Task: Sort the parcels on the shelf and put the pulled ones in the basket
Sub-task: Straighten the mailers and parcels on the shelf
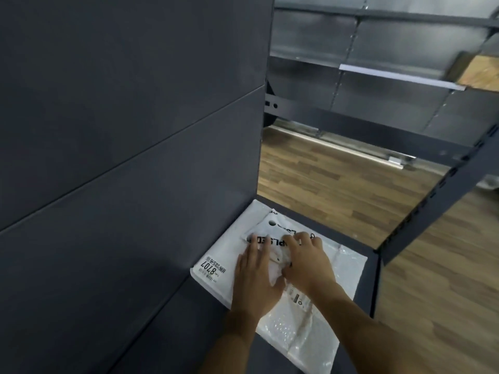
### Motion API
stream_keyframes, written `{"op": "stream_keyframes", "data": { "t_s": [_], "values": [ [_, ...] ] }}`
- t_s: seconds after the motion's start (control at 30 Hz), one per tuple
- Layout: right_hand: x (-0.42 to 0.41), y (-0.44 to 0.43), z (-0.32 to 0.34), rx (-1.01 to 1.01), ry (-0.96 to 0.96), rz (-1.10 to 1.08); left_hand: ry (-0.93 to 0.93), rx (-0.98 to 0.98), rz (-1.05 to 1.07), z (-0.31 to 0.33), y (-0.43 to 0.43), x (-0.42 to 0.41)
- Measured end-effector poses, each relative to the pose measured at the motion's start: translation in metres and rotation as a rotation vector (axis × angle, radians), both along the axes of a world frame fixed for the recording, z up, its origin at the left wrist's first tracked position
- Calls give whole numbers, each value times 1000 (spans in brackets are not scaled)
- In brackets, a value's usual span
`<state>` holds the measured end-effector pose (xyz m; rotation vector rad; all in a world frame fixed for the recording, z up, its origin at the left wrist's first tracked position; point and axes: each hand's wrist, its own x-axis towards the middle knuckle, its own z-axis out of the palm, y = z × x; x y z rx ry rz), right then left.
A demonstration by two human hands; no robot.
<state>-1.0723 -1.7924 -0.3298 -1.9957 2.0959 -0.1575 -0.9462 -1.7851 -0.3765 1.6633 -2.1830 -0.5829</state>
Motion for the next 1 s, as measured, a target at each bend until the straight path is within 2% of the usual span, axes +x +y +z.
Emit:
{"op": "stream_keyframes", "data": {
  "t_s": [0.07, 0.13, 0.23, 0.3, 0.4, 0.47, 0.57, 0.7, 0.87, 1.0],
  "values": [
    [-2, 17, 5, 18, -46, 19, 66, 27, -7, 10, 15, 9],
    [-7, 32, 15, 76, -140, 12, 45, 11, -45, 22, 28, 20],
    [-18, 48, 40, 111, -426, -77, 63, -24, -18, 48, 38, 29],
    [-23, 58, 66, 122, -717, -152, 209, 7, 76, 74, 45, 31],
    [-24, 71, 104, 268, -1219, -284, 535, 125, 206, 119, 61, 38],
    [-25, 84, 128, 378, -1444, -275, 730, 198, 262, 148, 80, 43],
    [-30, 111, 159, 500, -1493, -162, 869, 265, 327, 190, 115, 54],
    [-31, 151, 194, 536, -1548, -89, 980, 266, 360, 238, 172, 63],
    [-10, 205, 214, 501, -1842, -50, 1050, 211, 447, 264, 246, 67],
    [1, 243, 221, 418, -1718, -19, 992, 170, 465, 269, 299, 71]
  ]
}}
